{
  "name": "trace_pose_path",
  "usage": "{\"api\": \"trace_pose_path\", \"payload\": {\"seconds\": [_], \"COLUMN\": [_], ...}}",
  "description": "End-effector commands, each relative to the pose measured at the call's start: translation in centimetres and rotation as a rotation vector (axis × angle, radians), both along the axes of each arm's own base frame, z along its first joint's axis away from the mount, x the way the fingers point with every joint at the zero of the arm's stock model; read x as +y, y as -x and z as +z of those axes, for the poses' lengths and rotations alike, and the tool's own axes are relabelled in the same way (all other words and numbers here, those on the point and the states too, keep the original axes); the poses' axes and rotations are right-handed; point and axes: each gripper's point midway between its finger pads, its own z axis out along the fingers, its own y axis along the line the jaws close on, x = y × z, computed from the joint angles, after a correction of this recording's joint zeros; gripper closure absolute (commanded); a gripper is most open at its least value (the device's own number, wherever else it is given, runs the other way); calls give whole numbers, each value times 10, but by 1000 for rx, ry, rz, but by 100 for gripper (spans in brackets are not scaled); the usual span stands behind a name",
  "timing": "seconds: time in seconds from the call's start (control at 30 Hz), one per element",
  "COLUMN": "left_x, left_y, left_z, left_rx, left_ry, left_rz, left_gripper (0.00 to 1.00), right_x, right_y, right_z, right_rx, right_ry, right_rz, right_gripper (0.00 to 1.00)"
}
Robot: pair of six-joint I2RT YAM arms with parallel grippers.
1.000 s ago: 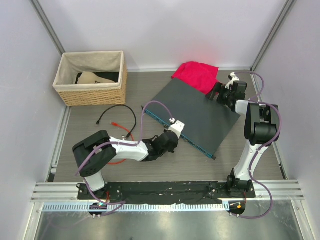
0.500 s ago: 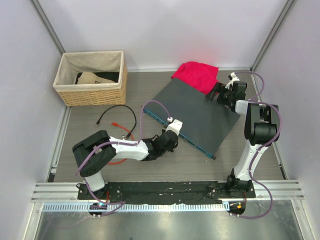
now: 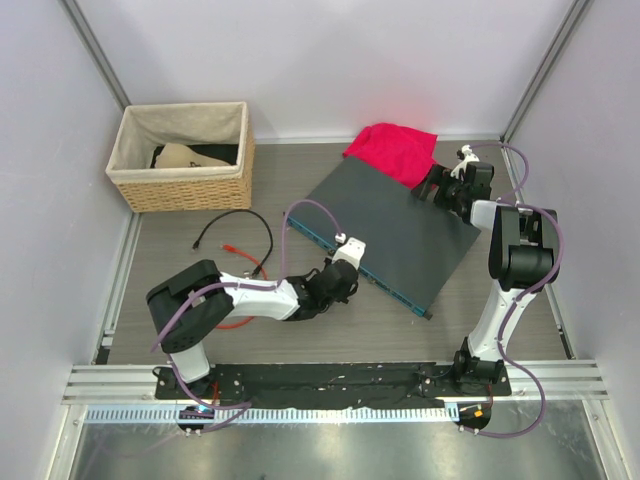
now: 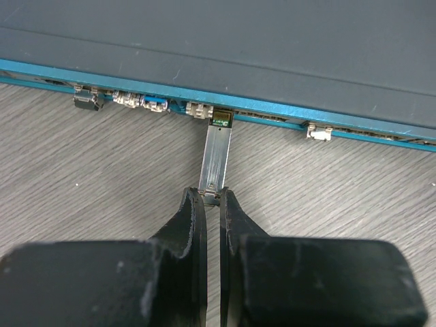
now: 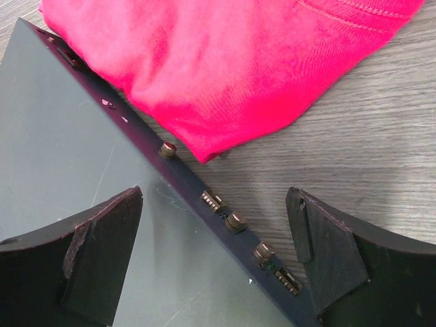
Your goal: Insert the plug into the switch port
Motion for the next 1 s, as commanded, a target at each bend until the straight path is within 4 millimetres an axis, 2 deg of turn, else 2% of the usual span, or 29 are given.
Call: {"api": "trace_pose_path", "payload": {"seconds": [0.0,0.47,0.83,0.97], "left_x": [-16,-19,-36,-41], "left_y": [-13,-14,-16,-13], "left_z": [21,16,42,43], "left_rx": [-48,-42,-72,-73], "left_ry": [61,55,100,100], "left_rz": [20,19,-2,-16], "left_gripper": [100,100,100,100], "right_x": [-4,-4,-5,-5], "right_y": [-14,-14,-14,-14], "right_z": [16,17,17,17], "right_rx": [-57,-60,-62,-62], "right_ry": [-6,-10,-14,-15], "right_rz": [-1,0,-1,-2], "right_gripper": [4,4,4,4]}}
